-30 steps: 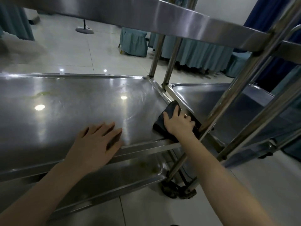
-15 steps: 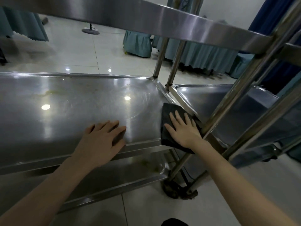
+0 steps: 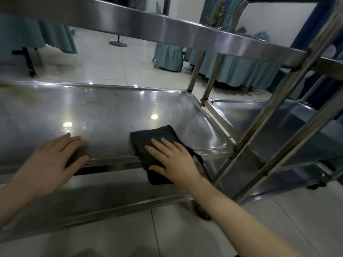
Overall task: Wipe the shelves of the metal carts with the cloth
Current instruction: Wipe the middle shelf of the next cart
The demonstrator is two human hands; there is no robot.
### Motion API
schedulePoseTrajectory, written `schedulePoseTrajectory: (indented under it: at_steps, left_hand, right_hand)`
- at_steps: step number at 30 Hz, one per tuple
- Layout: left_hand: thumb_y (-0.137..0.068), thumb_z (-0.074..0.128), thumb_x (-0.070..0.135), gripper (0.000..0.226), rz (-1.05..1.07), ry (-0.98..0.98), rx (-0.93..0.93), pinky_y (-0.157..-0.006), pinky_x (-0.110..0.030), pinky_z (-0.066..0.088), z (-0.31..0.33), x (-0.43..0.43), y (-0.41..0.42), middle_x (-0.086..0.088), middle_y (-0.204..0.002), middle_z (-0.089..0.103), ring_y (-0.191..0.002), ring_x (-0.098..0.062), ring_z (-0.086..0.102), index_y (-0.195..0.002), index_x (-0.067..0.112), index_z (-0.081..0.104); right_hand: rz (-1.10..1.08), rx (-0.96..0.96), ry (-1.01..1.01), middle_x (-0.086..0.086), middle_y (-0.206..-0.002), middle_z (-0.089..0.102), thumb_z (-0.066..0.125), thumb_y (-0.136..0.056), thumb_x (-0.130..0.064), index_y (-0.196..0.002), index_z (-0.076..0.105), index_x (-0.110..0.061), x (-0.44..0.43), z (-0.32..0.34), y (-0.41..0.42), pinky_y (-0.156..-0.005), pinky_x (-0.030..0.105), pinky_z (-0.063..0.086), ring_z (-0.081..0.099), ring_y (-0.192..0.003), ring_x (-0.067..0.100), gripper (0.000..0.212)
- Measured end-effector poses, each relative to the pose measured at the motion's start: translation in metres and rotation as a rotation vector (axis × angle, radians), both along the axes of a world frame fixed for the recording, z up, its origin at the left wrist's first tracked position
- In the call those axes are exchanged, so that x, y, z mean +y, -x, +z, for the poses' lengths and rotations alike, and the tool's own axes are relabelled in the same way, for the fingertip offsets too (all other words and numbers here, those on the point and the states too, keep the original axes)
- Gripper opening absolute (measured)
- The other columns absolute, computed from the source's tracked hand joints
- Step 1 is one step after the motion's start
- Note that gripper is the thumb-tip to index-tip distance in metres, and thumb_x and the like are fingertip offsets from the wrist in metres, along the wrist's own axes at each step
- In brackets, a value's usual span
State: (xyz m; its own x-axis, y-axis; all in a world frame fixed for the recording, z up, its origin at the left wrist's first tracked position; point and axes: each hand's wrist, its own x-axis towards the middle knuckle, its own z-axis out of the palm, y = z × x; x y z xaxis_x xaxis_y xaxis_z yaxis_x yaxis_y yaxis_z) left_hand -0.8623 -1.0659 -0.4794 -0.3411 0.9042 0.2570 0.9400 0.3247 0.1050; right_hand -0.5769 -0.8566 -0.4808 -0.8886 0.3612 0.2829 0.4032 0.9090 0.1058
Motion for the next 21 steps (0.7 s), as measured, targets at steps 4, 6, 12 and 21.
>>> schedulePoseTrajectory:
  at_steps: [4,6,12,21]
  left_hand:
    - [-0.094,0.019,0.067,0.065,-0.040,0.083,0.040,-0.110,-0.047,0.026,-0.006,-0.010,0.011,-0.003,-0.148,0.046,-0.140,-0.024,0.034,-0.141,0.030,0.045]
    - [-0.093,0.021,0.069,0.067,-0.064,0.107,0.072,-0.117,-0.042,0.015,-0.007,-0.010,0.007,-0.002,-0.150,0.043,-0.143,-0.022,0.030,-0.144,0.030,0.042]
    - [-0.091,0.022,0.070,0.073,-0.062,0.092,0.114,-0.111,-0.050,0.030,0.002,-0.011,-0.002,-0.006,-0.145,0.049,-0.139,-0.028,0.038,-0.140,0.024,0.049]
    - [-0.089,0.007,0.076,0.088,-0.105,0.069,0.085,-0.098,-0.051,0.045,0.014,-0.040,0.013,-0.008,-0.143,0.052,-0.129,-0.033,0.050,-0.139,0.021,0.053]
  right_hand:
    - [-0.224,-0.125,0.074,-0.002,-0.156,0.031,0.047,-0.096,-0.051,-0.147,0.032,-0.031,0.074,0.024,-0.100,-0.115,0.044,0.028,0.031,-0.145,0.025,0.057]
    - [-0.304,-0.221,0.089,-0.007,-0.159,0.020,0.031,-0.095,-0.058,-0.148,0.017,-0.036,0.088,0.029,-0.120,-0.120,0.041,0.016,0.019,-0.149,0.020,0.059]
    - [-0.244,-0.065,0.016,-0.010,-0.157,0.031,0.043,-0.098,-0.054,-0.148,0.036,-0.036,0.031,0.011,-0.049,-0.114,0.047,0.025,0.029,-0.146,0.023,0.054]
    - [-0.049,-0.098,0.047,-0.011,-0.160,0.024,0.035,-0.098,-0.058,-0.151,0.031,-0.037,-0.018,0.012,0.019,-0.117,0.041,0.021,0.021,-0.148,0.015,0.057]
